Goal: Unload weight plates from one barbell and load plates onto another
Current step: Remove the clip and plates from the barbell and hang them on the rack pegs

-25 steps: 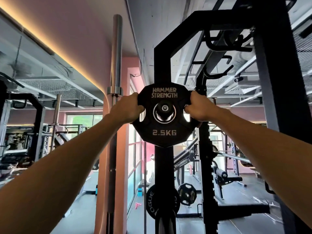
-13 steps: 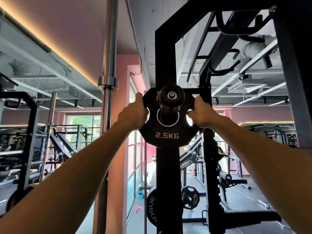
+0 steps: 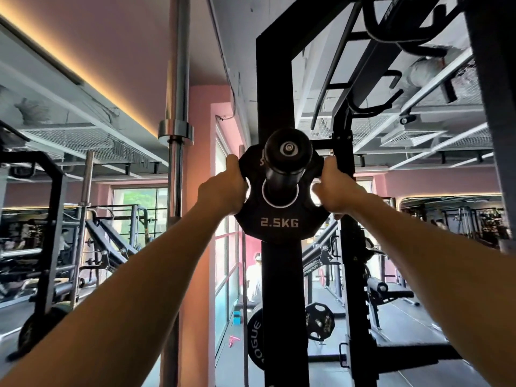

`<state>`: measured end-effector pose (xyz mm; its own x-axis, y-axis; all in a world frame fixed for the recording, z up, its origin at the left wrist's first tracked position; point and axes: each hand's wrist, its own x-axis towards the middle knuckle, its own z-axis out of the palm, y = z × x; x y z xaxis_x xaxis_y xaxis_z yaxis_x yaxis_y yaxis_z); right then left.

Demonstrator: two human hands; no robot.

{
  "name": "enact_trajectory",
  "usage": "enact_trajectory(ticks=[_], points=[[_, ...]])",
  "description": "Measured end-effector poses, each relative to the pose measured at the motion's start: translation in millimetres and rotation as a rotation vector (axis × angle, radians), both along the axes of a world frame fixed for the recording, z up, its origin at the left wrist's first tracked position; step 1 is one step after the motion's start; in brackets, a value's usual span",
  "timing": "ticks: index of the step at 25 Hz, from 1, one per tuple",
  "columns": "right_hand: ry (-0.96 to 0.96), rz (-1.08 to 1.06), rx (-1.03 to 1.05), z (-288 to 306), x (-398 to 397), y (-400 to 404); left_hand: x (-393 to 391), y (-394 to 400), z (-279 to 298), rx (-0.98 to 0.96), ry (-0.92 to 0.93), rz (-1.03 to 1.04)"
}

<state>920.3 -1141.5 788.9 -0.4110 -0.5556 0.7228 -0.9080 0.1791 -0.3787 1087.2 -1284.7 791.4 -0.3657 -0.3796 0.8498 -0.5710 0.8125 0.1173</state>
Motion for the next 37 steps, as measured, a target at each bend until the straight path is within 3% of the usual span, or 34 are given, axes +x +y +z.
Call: enact_trajectory(ticks=[3,7,9,13,37], points=[[-0.019,-0.053,0.022,-15.2,8.6,5.2,14.1,15.0,-15.8,0.121,-0.1,0.017],[-0.095,0.057,0.165,-56.4,17.4,42.0,43.5,40.2,-44.4,0.089,-0.223,0.09],[-0.169,0.105,0.249,-77.5,15.3,65.2,57.5,60.3,-59.9,0.186,-0.228,0.065],[-0.119,0.12,0.32,-108.8,17.2,122.3,78.5,108.6,-100.7,0.319,-0.323,-0.024],[-0.033,0.208,0.455,-175.3,134.6,450.8,210.5,474.6,-182.7,0.458,-0.195,-0.091]])
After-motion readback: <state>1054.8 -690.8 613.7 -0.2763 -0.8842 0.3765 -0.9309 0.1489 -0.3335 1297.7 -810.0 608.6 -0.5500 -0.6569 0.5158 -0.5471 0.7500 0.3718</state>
